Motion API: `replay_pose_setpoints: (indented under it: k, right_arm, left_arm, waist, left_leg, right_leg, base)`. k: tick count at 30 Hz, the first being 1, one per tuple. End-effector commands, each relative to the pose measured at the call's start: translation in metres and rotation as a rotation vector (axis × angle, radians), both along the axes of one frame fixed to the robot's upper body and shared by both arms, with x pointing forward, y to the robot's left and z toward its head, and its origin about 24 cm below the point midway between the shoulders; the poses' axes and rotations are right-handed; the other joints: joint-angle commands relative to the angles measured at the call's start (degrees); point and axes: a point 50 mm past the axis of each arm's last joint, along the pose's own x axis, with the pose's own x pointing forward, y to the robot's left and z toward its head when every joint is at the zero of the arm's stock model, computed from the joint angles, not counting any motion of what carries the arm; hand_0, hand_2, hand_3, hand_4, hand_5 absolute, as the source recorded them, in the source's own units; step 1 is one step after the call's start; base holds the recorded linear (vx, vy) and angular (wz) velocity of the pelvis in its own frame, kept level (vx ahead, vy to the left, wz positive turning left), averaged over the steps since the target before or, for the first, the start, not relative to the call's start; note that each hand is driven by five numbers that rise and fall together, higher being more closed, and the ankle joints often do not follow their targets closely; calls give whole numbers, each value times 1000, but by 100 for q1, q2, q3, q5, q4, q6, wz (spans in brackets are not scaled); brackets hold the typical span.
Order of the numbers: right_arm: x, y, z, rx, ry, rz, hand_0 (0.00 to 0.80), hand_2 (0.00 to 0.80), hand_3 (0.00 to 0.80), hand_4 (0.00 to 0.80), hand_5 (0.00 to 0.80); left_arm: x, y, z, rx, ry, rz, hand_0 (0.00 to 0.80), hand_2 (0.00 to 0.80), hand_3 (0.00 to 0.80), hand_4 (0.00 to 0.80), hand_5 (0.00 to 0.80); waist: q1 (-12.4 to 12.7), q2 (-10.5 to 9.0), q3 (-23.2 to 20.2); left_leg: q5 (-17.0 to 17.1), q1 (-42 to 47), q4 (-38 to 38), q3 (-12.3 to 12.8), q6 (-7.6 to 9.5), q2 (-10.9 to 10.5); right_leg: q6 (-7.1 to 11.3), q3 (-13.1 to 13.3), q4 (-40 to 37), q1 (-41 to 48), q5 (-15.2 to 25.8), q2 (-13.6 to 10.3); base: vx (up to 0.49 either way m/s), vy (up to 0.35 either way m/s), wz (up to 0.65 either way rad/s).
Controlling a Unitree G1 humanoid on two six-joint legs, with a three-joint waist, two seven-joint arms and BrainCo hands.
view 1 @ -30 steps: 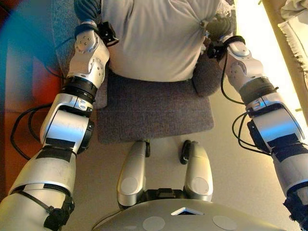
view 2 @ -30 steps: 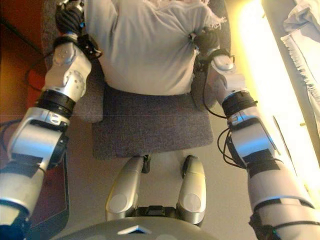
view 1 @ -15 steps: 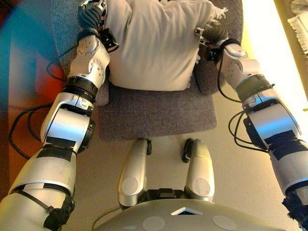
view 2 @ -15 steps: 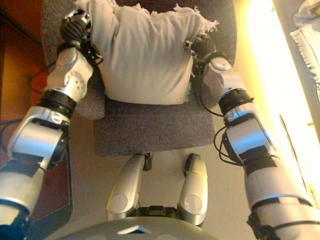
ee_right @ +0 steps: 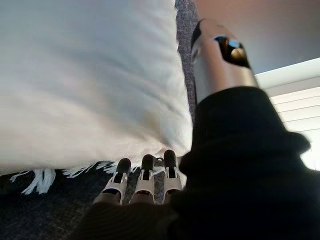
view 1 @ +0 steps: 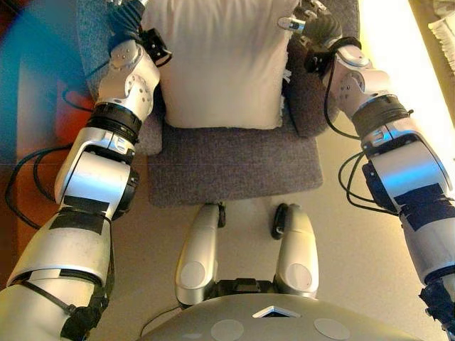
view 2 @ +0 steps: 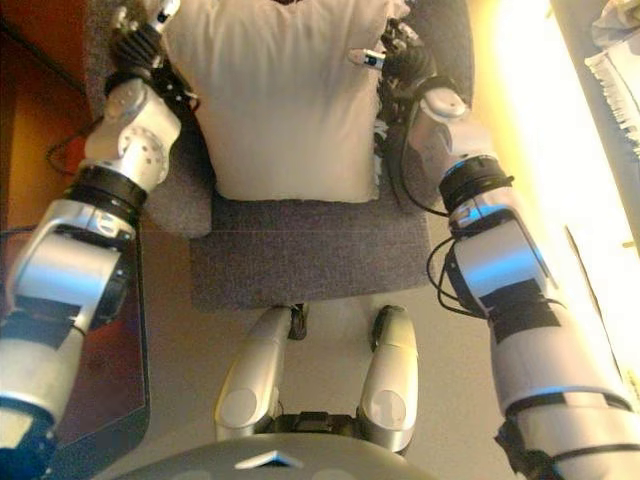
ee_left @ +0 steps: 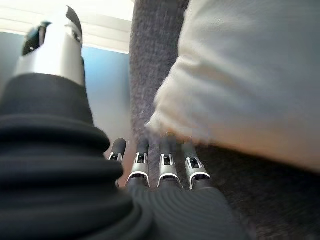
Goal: Pick up the cushion and take it to the sofa
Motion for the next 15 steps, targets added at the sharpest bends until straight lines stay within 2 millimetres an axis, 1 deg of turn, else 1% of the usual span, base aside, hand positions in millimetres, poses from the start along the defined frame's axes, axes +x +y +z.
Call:
replay_pose_setpoints:
  k: [1, 3, 4, 6, 9, 12, 15]
  right_arm:
    - [0, -12, 37, 21, -128, -36, 0, 0, 0, 0, 0]
    - [0, -18, 35, 25, -127, -48, 0, 0, 0, 0, 0]
    - [-1, -21, 34, 23, -128, -51, 0, 0, 0, 0, 0]
    - [-2, -29, 30, 25, -126, -59, 0, 0, 0, 0, 0]
    - [-4, -36, 24, 45, -127, -64, 0, 0, 0, 0, 0]
    - [-8, -40, 15, 77, -150, -60, 0, 0, 0, 0, 0]
    - [-16, -35, 6, 116, -183, -28, 0, 0, 0, 0, 0]
  left_arm:
    - [-7, 34, 30, 23, -95, 123, 0, 0, 0, 0, 0]
    - [-10, 45, 30, 55, -106, 154, 0, 0, 0, 0, 0]
    - [-12, 51, 31, 75, -110, 169, 0, 0, 0, 0, 0]
    - [-17, 62, 29, 111, -113, 205, 0, 0, 0, 0, 0]
    - [-22, 74, 24, 97, -119, 236, 0, 0, 0, 0, 0]
    - [-28, 83, 13, 67, -142, 220, 0, 0, 0, 0, 0]
    - [-34, 82, -6, 20, -177, 115, 0, 0, 0, 0, 0]
  waist:
    - [253, 92, -200]
    - [270, 85, -222]
    - [269, 73, -219]
    - [289, 59, -263]
    - [301, 26, -327]
    - [324, -25, -401]
    - [336, -73, -485]
  left_leg:
    - [-796, 390, 305, 0, -223, 316]
    - [-769, 467, 225, 1, -227, 329]
    - [-593, 444, 133, 35, -200, 324]
    - [-535, 545, -11, 39, -207, 334]
    - [-443, 708, -235, 34, -220, 338]
    - [-348, 900, -485, 0, -234, 339]
    - [-258, 1109, -745, -40, -229, 318]
  right_leg:
    - [160, 76, -794, 309, 581, -117]
    - [154, 42, -860, 383, 588, -120]
    - [100, -10, -961, 369, 743, -142]
    - [95, -56, -1067, 465, 761, -137]
    - [101, -118, -1258, 628, 804, -131]
    - [117, -187, -1502, 838, 859, -111]
    - [131, -232, -1780, 1065, 936, -84]
  base:
    - [36, -23, 0]
    - [-3, -21, 1]
    - [-50, -13, 1]
    - [-6, -16, 1]
    - [48, -28, -5]
    - [46, -39, 3]
    - [46, -30, 6]
